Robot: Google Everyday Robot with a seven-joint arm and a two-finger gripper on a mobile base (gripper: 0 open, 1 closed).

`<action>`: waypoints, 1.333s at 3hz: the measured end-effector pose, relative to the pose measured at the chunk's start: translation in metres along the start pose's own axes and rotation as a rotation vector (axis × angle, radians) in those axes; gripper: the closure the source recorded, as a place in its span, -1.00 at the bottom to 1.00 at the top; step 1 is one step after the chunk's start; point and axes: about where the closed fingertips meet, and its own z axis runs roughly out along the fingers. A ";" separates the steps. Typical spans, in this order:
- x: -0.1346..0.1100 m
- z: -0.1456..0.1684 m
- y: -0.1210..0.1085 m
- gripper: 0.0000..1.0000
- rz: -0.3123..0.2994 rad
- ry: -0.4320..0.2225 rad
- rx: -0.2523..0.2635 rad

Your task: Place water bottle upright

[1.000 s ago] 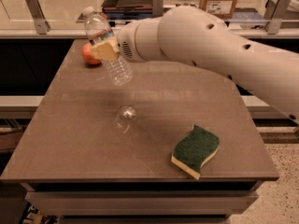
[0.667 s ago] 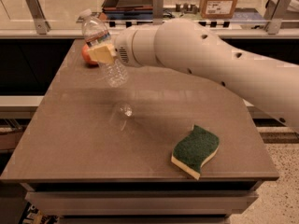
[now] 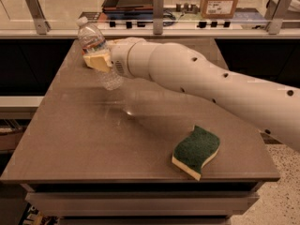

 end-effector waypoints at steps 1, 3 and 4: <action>0.007 0.008 0.001 1.00 0.002 -0.066 -0.012; 0.024 0.011 0.005 1.00 0.038 -0.185 -0.039; 0.030 0.011 0.006 1.00 0.052 -0.207 -0.045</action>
Offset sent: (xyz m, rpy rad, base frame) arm 0.0018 0.0023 -0.0303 0.2111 -0.1013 0.0547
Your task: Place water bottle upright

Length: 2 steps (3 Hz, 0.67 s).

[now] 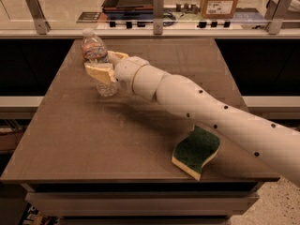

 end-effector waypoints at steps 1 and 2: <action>0.004 -0.001 -0.001 1.00 0.010 -0.009 -0.001; 0.004 -0.001 -0.001 1.00 0.012 -0.011 -0.002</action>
Offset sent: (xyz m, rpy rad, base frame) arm 0.0054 0.0001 -0.0117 0.0471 0.0028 0.0160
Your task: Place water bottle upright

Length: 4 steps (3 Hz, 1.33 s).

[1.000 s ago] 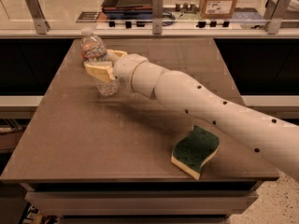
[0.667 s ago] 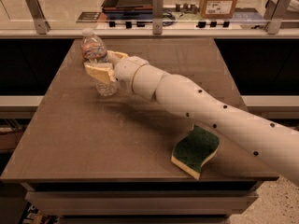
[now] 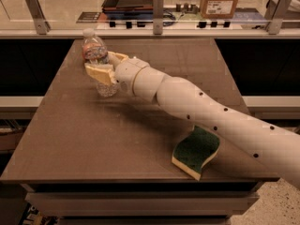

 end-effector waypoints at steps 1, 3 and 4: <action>-0.001 0.000 0.000 0.63 0.000 0.000 0.000; -0.001 0.000 0.000 -0.31 0.000 0.000 0.000; -0.001 0.001 0.002 -0.74 -0.001 -0.001 -0.003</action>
Offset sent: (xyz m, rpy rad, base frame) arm 0.0000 0.0001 0.0007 0.0000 0.0000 0.0001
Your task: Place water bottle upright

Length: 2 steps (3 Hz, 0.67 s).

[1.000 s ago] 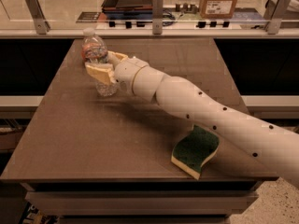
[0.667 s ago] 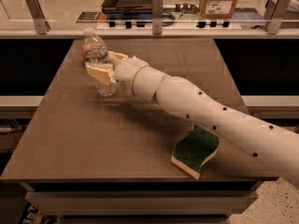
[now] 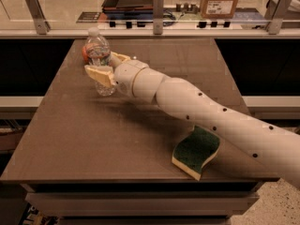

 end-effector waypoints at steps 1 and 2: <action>0.000 0.001 0.001 -1.00 0.000 0.000 -0.002; 0.000 0.001 0.001 -1.00 0.000 0.000 -0.002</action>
Offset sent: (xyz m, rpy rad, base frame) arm -0.0005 0.0013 0.0003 0.0000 -0.0005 0.0021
